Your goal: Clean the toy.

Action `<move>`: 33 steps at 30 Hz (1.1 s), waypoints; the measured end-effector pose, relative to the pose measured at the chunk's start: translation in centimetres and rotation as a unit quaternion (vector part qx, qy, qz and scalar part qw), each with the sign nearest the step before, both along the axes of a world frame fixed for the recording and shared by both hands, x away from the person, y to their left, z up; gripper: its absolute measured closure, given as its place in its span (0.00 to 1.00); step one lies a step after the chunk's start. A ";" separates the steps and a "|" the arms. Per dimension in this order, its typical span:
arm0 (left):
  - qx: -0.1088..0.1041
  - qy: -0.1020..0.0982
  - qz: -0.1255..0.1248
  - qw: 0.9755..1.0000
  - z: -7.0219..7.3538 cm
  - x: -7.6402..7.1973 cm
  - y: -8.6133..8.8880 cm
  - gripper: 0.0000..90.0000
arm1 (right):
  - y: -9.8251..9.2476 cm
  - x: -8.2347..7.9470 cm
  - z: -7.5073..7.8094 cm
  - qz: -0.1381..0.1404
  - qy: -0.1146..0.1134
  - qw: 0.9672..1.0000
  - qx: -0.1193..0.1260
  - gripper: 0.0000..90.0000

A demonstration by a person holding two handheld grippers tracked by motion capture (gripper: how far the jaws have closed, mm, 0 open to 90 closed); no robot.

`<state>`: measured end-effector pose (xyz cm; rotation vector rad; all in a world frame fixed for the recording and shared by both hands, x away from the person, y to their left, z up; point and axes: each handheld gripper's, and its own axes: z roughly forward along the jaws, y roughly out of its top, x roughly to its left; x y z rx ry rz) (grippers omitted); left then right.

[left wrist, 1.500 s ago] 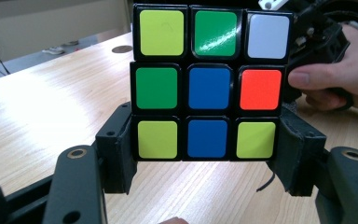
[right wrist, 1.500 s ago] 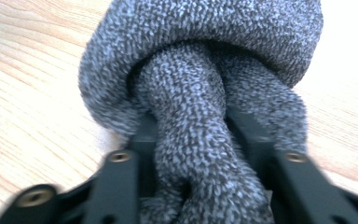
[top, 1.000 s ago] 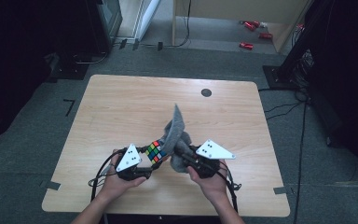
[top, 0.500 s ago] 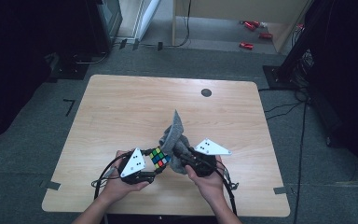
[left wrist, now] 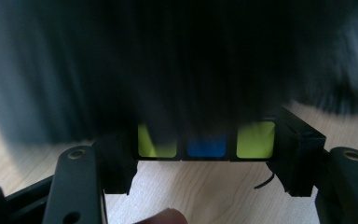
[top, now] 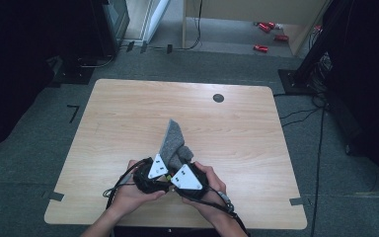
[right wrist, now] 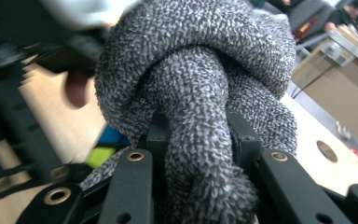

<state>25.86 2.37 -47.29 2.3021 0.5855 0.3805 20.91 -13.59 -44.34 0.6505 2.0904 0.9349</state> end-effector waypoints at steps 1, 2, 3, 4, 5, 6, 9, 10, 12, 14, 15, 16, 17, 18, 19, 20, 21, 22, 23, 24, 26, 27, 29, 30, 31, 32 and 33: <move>0.006 0.001 0.000 1.000 -0.1 0.1 0.0 0.39 | 0.6 -0.2 -0.3 0.005 -0.003 1.000 -0.020 0.75; 0.009 0.003 0.000 1.000 -0.1 0.0 0.0 0.39 | 0.9 -0.3 -0.5 0.005 -0.005 0.999 -0.031 0.75; 0.010 0.000 -0.001 1.000 -0.2 0.0 0.1 0.39 | 1.0 -0.2 -0.6 0.007 -0.003 0.999 -0.036 0.75; 0.005 -0.003 0.000 1.000 -0.1 0.0 0.1 0.39 | 0.9 -0.1 -0.6 0.004 0.005 0.999 -0.033 0.75; 0.003 -0.004 0.000 1.000 -0.1 -0.1 0.2 0.39 | 0.7 0.2 -0.4 -0.003 0.012 1.000 -0.025 0.75; 0.002 -0.008 -0.001 1.000 0.1 -0.1 0.2 0.39 | 0.4 0.3 -0.3 -0.008 0.019 1.000 -0.015 0.75; -0.015 -0.012 -0.009 1.000 0.2 -0.1 0.5 0.39 | -1.0 1.0 0.4 -0.020 0.038 0.999 0.028 0.75; -0.023 -0.012 -0.011 1.000 0.2 -0.1 0.6 0.39 | -1.6 1.3 0.7 -0.018 0.054 0.997 0.052 0.75; -0.045 -0.021 -0.019 0.999 0.3 -0.1 1.0 0.39 | -2.7 1.8 0.9 -0.019 0.075 0.992 0.099 0.75; -0.077 -0.037 -0.029 0.996 0.6 -0.4 1.4 0.39 | -4.3 2.3 1.0 -0.020 0.109 0.978 0.178 0.76; -0.091 -0.045 -0.038 0.994 0.8 -0.5 1.6 0.39 | -4.9 2.5 1.1 -0.013 0.116 0.972 0.203 0.76; -0.110 -0.060 -0.048 0.991 1.0 -0.7 1.8 0.39 | -5.2 2.6 1.2 -0.007 0.124 0.968 0.218 0.76; -0.123 -0.070 -0.051 0.989 1.2 -0.9 2.0 0.39 | -5.6 2.7 1.3 -0.006 0.131 0.962 0.240 0.76; -0.133 -0.079 -0.055 0.986 1.3 -1.0 2.2 0.39 | -5.9 2.8 1.4 -0.006 0.134 0.958 0.252 0.76; -0.145 -0.089 -0.059 0.984 1.4 -1.1 2.4 0.39 | -6.1 2.9 1.5 -0.003 0.136 0.955 0.263 0.76; -0.156 -0.096 -0.063 0.981 1.5 -1.2 2.6 0.39 | -6.4 2.9 1.6 -0.005 0.135 0.954 0.269 0.76; -0.165 -0.100 -0.064 0.979 1.6 -1.3 2.8 0.39 | -6.6 3.0 1.6 -0.009 0.134 0.955 0.266 0.76; -0.169 -0.105 -0.065 0.978 1.7 -1.4 2.9 0.39 | -6.8 3.1 1.6 -0.012 0.134 0.955 0.266 0.76; -0.176 -0.110 -0.065 0.976 1.7 -1.4 3.1 0.39 | -7.0 3.1 1.7 -0.015 0.136 0.954 0.267 0.76; -0.184 -0.109 -0.068 0.975 1.8 -1.4 3.2 0.39 | -7.2 3.2 1.7 -0.020 0.137 0.953 0.268 0.76; -0.180 -0.106 -0.071 0.975 1.7 -1.3 3.1 0.39 | -7.4 3.1 2.0 -0.021 0.135 0.953 0.271 0.76; -0.173 -0.108 -0.072 0.976 1.6 -1.4 3.0 0.39 | -7.3 2.9 2.3 -0.019 0.135 0.951 0.276 0.76; -0.161 -0.111 -0.073 0.978 1.4 -1.5 2.6 0.39 | -6.7 2.4 2.8 0.009 0.131 0.949 0.285 0.76; -0.159 -0.112 -0.076 0.978 1.4 -1.6 2.4 0.39 | -6.3 2.1 3.1 0.020 0.127 0.951 0.282 0.76; -0.160 -0.113 -0.078 0.977 1.4 -1.7 2.4 0.39 | -5.8 1.8 3.3 0.026 0.119 0.954 0.273 0.76; -0.161 -0.115 -0.077 0.977 1.5 -1.8 2.4 0.39 | -5.4 1.5 3.5 0.027 0.110 0.958 0.264 0.76; -0.164 -0.114 -0.077 0.977 1.6 -1.8 2.5 0.39 | -5.4 1.5 3.5 0.025 0.107 0.958 0.263 0.76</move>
